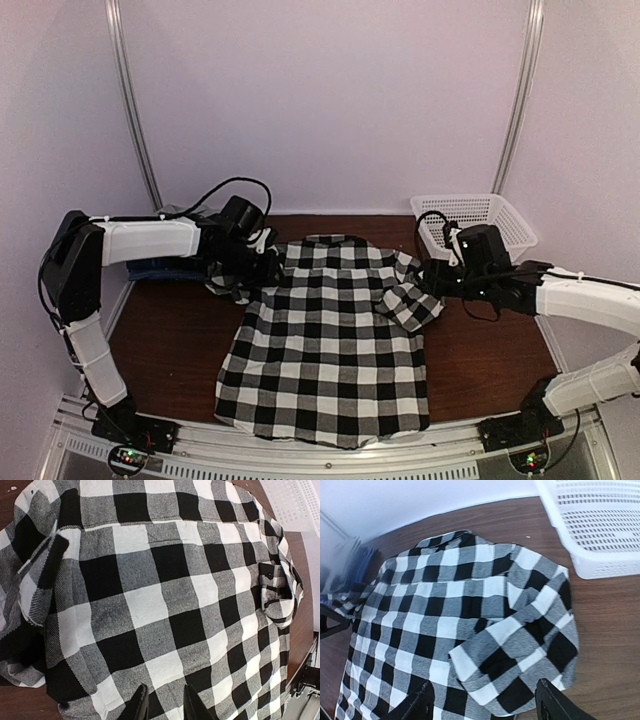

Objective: Fold and stack the long sleeve shirts
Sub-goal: Pick up the sleeve from the center of the board.

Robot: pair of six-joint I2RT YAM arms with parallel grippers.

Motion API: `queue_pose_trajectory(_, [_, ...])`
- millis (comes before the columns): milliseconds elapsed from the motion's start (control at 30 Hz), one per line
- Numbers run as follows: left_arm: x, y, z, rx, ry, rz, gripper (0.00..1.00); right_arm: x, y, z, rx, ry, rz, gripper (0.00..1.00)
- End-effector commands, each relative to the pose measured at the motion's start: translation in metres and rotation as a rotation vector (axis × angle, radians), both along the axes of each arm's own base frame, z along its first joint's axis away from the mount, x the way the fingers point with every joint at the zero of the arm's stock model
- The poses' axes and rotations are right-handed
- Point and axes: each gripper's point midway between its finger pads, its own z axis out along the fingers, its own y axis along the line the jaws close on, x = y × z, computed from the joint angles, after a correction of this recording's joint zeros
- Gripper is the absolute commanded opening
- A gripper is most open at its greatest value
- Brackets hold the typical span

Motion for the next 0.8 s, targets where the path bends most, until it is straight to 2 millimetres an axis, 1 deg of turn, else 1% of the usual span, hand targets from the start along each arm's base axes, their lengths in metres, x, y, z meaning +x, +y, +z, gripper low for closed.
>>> queue_pose_trajectory(0, [0.003,-0.008,0.008,-0.031,-0.023,-0.019,0.25,-0.002,0.030,-0.024,-0.177,0.053,0.138,0.72])
queue_pose_trajectory(33, [0.003,-0.009,0.010,-0.035,-0.026,-0.020,0.25,-0.003,0.039,-0.033,-0.204,0.073,0.166,0.72])
queue_pose_trajectory(67, [0.002,-0.009,0.011,-0.037,-0.027,-0.019,0.25,-0.002,0.046,-0.046,-0.237,0.101,0.186,0.72])
queue_pose_trajectory(167, [0.000,-0.011,0.015,-0.044,-0.031,-0.021,0.25,0.000,0.064,-0.064,-0.304,0.137,0.227,0.73])
queue_pose_trajectory(233, [-0.001,-0.011,0.017,-0.047,-0.032,-0.022,0.25,0.002,0.070,-0.073,-0.348,0.151,0.236,0.75])
queue_pose_trajectory(333, [-0.003,-0.011,0.020,-0.051,-0.035,-0.022,0.25,0.008,0.074,-0.084,-0.406,0.167,0.232,0.77])
queue_pose_trajectory(467, [-0.004,-0.013,0.021,-0.056,-0.033,-0.022,0.26,0.014,0.080,-0.095,-0.442,0.181,0.240,0.78])
queue_pose_trajectory(567, [-0.004,-0.015,0.024,-0.063,-0.035,-0.022,0.26,0.018,0.081,-0.104,-0.477,0.197,0.231,0.75])
queue_pose_trajectory(700, [-0.003,-0.018,0.028,-0.073,-0.040,-0.024,0.26,0.025,0.068,-0.110,-0.569,0.214,0.178,0.70])
queue_pose_trajectory(767, [-0.003,-0.021,0.030,-0.078,-0.040,-0.029,0.26,0.027,0.065,-0.112,-0.597,0.218,0.177,0.67])
